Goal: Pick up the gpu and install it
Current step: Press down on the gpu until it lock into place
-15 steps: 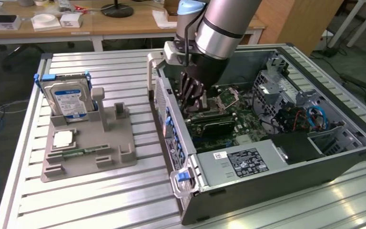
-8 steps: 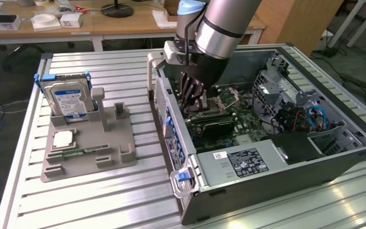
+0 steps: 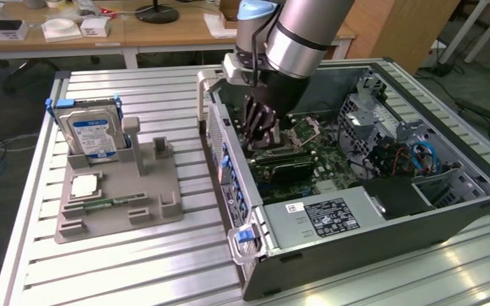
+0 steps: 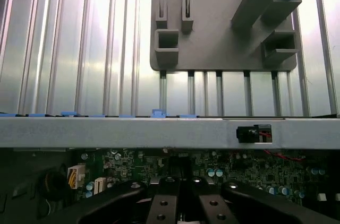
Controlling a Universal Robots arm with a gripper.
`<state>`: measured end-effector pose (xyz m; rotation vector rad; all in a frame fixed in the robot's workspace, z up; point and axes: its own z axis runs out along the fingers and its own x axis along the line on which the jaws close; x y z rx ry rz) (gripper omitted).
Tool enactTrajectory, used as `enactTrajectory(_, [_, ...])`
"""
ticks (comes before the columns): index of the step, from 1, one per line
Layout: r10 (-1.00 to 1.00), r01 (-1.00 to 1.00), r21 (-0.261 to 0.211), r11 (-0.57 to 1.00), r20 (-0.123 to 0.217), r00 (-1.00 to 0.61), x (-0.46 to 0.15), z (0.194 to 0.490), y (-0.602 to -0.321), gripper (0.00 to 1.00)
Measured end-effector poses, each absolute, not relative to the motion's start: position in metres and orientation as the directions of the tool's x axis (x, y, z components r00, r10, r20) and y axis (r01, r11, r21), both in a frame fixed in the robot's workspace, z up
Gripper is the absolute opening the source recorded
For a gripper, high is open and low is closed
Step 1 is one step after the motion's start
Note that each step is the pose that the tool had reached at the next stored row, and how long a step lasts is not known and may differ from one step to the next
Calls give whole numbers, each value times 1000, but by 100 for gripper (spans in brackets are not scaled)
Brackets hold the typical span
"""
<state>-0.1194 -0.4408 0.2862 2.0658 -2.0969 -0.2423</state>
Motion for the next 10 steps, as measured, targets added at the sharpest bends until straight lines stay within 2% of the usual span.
enactTrajectory(3, [-1000,-968,251,17,19,-13,-118,286,-441,10])
enactTrajectory(10, [-1000,-955,296,17,19,-12,-112,286,-441,10])
